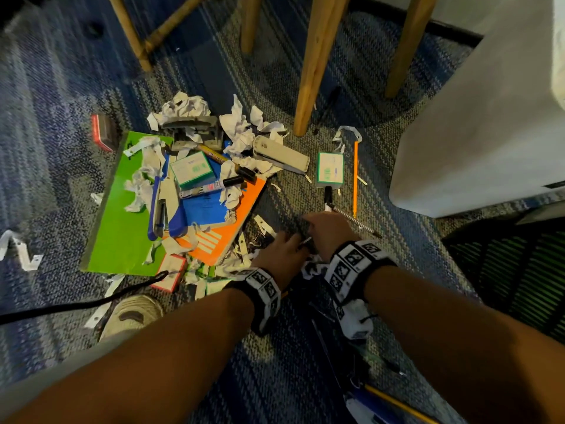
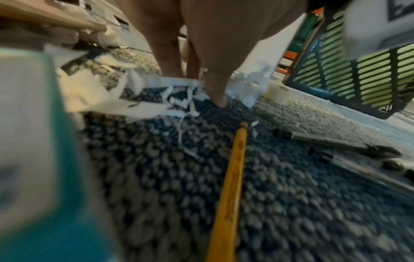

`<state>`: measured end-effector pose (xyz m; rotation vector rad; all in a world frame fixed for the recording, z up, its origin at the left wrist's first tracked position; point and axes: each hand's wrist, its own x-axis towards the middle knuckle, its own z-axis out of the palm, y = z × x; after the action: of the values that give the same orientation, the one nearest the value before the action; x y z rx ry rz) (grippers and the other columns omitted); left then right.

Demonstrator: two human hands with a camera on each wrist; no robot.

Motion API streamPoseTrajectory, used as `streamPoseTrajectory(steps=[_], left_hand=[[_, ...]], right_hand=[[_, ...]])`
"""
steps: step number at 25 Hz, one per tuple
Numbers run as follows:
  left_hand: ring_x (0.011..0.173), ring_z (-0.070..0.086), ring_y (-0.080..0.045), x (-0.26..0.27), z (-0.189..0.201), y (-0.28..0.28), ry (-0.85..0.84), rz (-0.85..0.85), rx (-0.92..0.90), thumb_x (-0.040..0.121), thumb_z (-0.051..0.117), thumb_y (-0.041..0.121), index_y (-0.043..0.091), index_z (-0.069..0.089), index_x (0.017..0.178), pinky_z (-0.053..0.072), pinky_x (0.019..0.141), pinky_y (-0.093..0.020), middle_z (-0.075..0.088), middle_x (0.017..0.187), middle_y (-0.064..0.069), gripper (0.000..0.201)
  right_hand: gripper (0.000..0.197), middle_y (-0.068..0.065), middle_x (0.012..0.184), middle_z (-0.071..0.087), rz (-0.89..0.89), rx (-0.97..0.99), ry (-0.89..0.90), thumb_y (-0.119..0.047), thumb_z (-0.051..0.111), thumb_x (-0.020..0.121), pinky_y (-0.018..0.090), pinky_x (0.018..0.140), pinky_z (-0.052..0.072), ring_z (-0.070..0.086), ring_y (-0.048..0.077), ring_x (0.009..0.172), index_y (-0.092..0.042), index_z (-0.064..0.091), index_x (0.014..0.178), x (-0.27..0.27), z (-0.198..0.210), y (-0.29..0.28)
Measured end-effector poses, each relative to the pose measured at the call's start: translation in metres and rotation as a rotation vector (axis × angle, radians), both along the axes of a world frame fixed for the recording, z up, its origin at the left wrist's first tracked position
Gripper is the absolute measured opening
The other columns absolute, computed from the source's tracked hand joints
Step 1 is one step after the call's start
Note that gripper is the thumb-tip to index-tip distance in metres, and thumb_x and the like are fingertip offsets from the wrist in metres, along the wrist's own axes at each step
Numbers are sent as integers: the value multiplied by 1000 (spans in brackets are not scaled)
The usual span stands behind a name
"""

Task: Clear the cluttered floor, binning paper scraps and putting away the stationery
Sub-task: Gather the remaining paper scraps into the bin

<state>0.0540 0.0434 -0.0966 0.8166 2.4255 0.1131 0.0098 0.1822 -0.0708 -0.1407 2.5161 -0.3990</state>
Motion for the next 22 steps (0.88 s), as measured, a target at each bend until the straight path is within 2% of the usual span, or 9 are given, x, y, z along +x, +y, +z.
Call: streamPoseTrajectory(steps=[2, 4, 6, 9, 12, 15, 18, 20, 22], left_hand=[[115, 39, -36, -5, 4, 1, -9, -52, -24, 95, 51, 20, 13, 49, 132, 44, 91, -48, 41, 131, -15, 38], [110, 44, -37, -12, 12, -2, 52, -68, 62, 92, 55, 17, 10, 55, 126, 43, 88, -46, 48, 123, -17, 36], [106, 50, -39, -15, 16, -8, 185, 46, 171, 84, 59, 21, 11, 59, 119, 41, 84, -47, 53, 115, -18, 37], [116, 48, -40, -11, 11, -21, 303, 364, 119, 84, 51, 28, 16, 53, 125, 41, 89, -48, 50, 128, -18, 43], [136, 28, -40, -8, 2, -28, 105, 498, 65, 96, 40, 41, 14, 33, 145, 33, 105, -50, 29, 150, -22, 56], [145, 6, -38, 3, 3, -26, -32, 399, -16, 94, 33, 61, 18, 18, 151, 17, 117, -49, 6, 158, -17, 73], [145, -3, -38, 24, 3, -19, -123, 262, 6, 89, 44, 64, 23, 10, 152, 15, 117, -55, -4, 160, -11, 83], [145, 1, -37, 37, 6, -10, -131, 193, -11, 88, 51, 59, 20, 12, 152, 16, 117, -55, 0, 160, -11, 84], [142, 14, -36, 44, 10, 2, -64, 163, 10, 95, 49, 44, 13, 25, 148, 24, 113, -52, 12, 157, -13, 66]], right_hand=[[47, 13, 127, 59, 4, 40, 11, -4, 50, 91, 36, 100, 44, 55, 30, 118, -14, 51, 136, -1, -10, 1], [43, 17, 120, 60, -27, -18, 71, -1, 55, 87, 35, 95, 44, 57, 33, 112, -10, 58, 129, -1, -17, 5], [47, 19, 124, 52, -151, -160, 147, 1, 59, 86, 35, 96, 43, 54, 35, 112, -7, 55, 132, 1, -20, 6], [46, 20, 136, 45, -109, -134, 225, -17, 56, 94, 44, 101, 38, 45, 41, 120, -2, 48, 137, 2, -26, -2], [49, 13, 146, 35, 0, 1, 81, -37, 42, 100, 45, 112, 25, 32, 39, 132, -7, 45, 138, 9, -30, -5], [59, 8, 151, 29, 172, -6, 26, -46, 39, 99, 40, 116, 19, 26, 30, 137, -9, 35, 144, 32, -19, 3], [63, 6, 154, 25, 281, 29, -26, -46, 47, 96, 41, 117, 19, 24, 29, 139, -15, 30, 148, 59, -12, 13], [64, 8, 150, 32, 269, 38, -2, -41, 57, 92, 45, 113, 29, 33, 33, 134, -17, 34, 147, 74, -15, 21], [55, 12, 139, 46, 239, 8, 81, -27, 65, 89, 50, 104, 40, 46, 38, 122, -16, 47, 139, 87, -22, 25]])
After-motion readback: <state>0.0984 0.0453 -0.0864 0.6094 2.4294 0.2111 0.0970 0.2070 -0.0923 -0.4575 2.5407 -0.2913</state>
